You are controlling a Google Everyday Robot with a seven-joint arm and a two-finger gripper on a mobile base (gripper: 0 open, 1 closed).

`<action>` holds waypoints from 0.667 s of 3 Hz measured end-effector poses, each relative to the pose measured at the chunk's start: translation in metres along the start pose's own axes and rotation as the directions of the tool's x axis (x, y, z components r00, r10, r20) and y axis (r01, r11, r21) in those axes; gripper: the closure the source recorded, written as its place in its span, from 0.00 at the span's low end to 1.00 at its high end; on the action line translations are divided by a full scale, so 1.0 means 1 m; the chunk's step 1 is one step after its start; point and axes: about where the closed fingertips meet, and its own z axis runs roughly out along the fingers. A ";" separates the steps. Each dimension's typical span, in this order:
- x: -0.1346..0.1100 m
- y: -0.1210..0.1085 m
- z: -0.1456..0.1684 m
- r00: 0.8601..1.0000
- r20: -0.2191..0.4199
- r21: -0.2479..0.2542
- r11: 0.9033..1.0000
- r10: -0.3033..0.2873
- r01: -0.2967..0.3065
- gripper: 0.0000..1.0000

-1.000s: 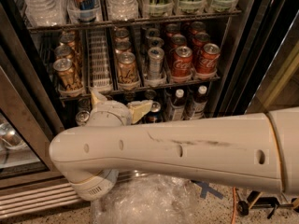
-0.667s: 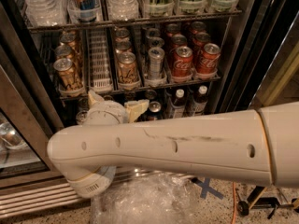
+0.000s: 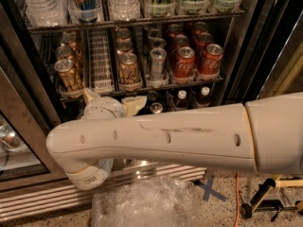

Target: Pick orange can from middle shelf of fridge

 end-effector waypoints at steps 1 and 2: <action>-0.012 -0.022 -0.001 0.999 0.033 0.062 0.998 -0.012 0.010 0.19; -0.018 -0.034 -0.001 0.999 0.049 0.100 0.995 -0.013 0.008 0.41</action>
Offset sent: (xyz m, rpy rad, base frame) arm -0.0031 -0.0515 0.0191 -0.0618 -0.0487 -0.1463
